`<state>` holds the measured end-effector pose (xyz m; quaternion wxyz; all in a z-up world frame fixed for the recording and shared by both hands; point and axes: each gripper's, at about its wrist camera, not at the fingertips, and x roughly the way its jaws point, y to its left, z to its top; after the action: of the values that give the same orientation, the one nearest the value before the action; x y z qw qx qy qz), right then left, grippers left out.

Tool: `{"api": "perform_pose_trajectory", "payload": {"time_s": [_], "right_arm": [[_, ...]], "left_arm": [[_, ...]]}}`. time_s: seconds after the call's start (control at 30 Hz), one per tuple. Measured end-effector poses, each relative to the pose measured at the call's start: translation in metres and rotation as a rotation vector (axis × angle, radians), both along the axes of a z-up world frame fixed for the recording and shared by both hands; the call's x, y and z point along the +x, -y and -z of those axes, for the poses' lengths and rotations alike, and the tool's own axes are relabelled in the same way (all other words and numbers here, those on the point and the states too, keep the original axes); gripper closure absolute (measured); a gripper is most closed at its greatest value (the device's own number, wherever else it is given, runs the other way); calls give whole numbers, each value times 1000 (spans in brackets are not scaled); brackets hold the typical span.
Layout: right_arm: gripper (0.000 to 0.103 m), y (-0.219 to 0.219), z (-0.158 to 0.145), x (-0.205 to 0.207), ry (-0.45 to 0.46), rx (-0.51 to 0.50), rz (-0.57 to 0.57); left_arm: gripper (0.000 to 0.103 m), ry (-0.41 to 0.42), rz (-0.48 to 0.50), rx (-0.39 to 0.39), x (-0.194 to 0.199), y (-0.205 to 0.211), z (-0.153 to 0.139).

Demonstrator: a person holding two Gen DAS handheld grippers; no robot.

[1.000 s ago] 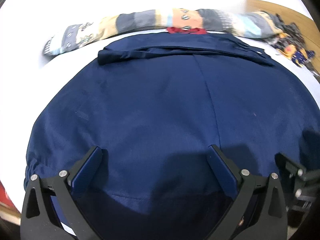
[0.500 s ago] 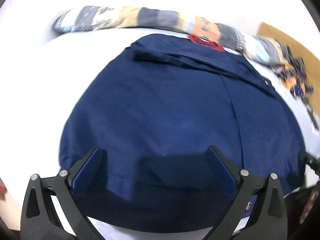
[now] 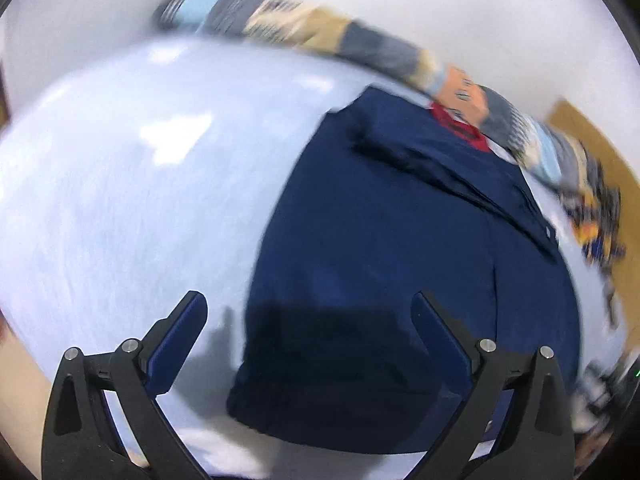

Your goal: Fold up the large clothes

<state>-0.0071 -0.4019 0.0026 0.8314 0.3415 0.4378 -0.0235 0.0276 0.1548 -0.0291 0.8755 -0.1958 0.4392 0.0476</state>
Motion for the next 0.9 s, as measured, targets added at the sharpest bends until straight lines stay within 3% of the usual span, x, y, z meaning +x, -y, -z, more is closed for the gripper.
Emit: {"api": "perform_pose_trajectory", "payload": {"time_s": [0.1,0.27,0.33,0.4,0.5,0.63,0.7,0.77,0.8,0.9], "right_arm": [[58,-6,9,5,-21,32,-35],[59,-8,29,11,-84,87,-42],[58,-12,37,14,-105,136,-60],[56,-18,35,16,-97,124,-74],[57,-29,28,19,-48,158,-136],[59,-39,15,22,25,115,-179],[59,-41,24,26,-43,62,-175],[60,-42,28,26,-59,53,-170],[56,-43,27,27,-56,50,-172],[56,-50,26,29,-57,33,-180]], "left_arm": [[0,-39,-81,-165,-6,-25,20],[0,-40,-155,-332,-14,-48,39],[0,-33,-157,-369,-15,-53,42],[0,-26,-147,-388,-17,-55,45],[0,-23,-118,-379,-17,-53,43],[3,-25,-47,-348,-10,-42,40],[24,-27,4,-299,-4,-33,38],[51,-56,33,-198,-1,-25,37],[52,-65,40,-161,-1,-23,37],[54,-58,59,-164,2,-21,37]]}}
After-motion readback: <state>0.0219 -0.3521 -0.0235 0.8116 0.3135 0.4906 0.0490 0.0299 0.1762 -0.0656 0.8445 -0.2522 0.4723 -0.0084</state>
